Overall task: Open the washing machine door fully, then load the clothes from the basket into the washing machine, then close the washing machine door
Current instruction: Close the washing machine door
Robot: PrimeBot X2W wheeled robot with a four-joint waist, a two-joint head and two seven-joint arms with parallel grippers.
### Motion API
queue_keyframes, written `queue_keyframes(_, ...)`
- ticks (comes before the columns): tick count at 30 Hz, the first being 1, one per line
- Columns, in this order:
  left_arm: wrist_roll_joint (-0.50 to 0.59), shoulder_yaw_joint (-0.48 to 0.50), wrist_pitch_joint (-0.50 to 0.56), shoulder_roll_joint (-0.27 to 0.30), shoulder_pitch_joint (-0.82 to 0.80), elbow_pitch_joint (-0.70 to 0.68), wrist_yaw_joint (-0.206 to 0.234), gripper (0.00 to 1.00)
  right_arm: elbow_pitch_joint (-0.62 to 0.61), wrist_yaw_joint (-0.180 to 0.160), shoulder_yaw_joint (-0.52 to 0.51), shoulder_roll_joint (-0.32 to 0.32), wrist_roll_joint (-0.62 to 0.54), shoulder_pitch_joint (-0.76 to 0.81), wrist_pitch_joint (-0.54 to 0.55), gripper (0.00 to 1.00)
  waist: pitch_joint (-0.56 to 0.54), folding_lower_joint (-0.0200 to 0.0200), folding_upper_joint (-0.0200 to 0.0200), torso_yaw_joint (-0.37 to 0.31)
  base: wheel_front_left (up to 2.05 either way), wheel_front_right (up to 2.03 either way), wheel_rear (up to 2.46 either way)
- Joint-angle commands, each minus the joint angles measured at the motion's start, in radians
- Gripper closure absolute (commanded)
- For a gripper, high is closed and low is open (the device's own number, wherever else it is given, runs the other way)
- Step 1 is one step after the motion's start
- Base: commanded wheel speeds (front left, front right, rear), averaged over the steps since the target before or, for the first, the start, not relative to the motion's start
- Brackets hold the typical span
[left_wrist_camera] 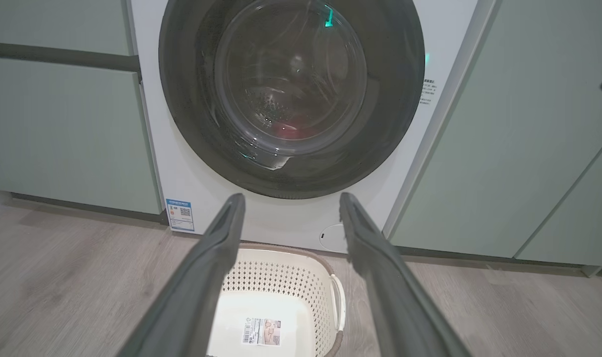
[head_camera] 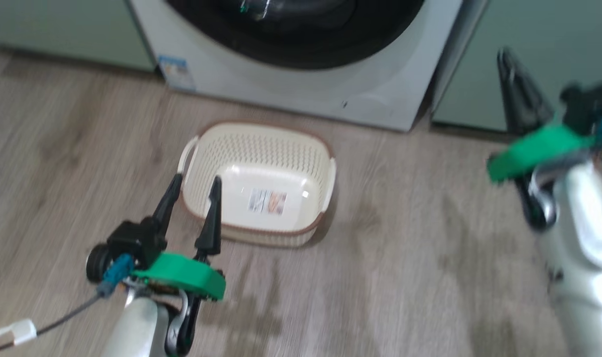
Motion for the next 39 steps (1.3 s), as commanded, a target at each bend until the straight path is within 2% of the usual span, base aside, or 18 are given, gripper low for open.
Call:
queue_keyframes(1,0.005,0.04,-0.01,0.013,-0.013,-0.024,0.009,0.0,-0.051,-0.007,0.004,0.022,0.004,0.028,-0.005,1.0,-0.063,0.0001,-0.0001,-0.044,0.0,0.0,0.0)
queue_keyframes(7,-0.009,0.038,-0.01,0.013,0.032,-0.003,0.035,0.0,-0.168,-0.007,-0.05,0.09,0.004,0.235,-0.005,1.0,-0.125,0.0001,-0.0001,-0.076,0.0,0.0,0.0)
queue_keyframes(13,-0.017,0.032,-0.01,0.013,0.056,0.014,0.046,0.0,-0.254,-0.007,-0.108,0.138,0.009,0.371,-0.005,1.0,-0.145,0.0001,-0.0001,-0.093,0.0,0.0,0.0)
queue_keyframes(25,-0.01,0.021,-0.01,0.013,0.097,0.031,0.059,0.0,-0.35,-0.007,-0.178,0.159,0.007,0.533,-0.005,1.0,-0.163,0.0001,-0.0001,-0.103,0.0,0.0,0.0)
queue_keyframes(26,-0.007,0.02,-0.01,0.013,0.1,0.03,0.06,0.0,-0.353,-0.007,-0.186,0.159,0.013,0.541,-0.005,0.72,-0.165,0.0001,-0.0001,-0.102,0.0,0.0,0.0)
queue_keyframes(27,-0.005,0.019,-0.01,0.013,0.102,0.03,0.061,0.0,-0.357,-0.007,-0.193,0.159,0.019,0.547,-0.005,0.07,-0.166,0.0001,-0.0001,-0.102,0.0,0.0,0.0)
queue_keyframes(28,0.002,0.016,-0.01,0.013,0.104,0.03,0.061,0.0,-0.365,-0.007,-0.191,0.159,0.028,0.552,-0.005,0.0,-0.167,0.0001,-0.0001,-0.101,0.0,0.0,0.0)
queue_keyframes(31,-0.001,0.015,-0.01,0.013,0.109,0.027,0.061,0.0,-0.393,-0.007,-0.179,0.159,-0.007,0.578,-0.005,0.0,-0.171,0.0001,-0.0001,-0.097,0.0,0.0,0.0)
queue_keyframes(39,-0.004,0.022,-0.01,0.013,0.117,0.019,0.055,0.0,-0.386,-0.007,-0.178,0.159,0.014,0.603,-0.005,0.0,-0.173,0.0001,-0.0001,-0.097,0.0,0.0,0.0)
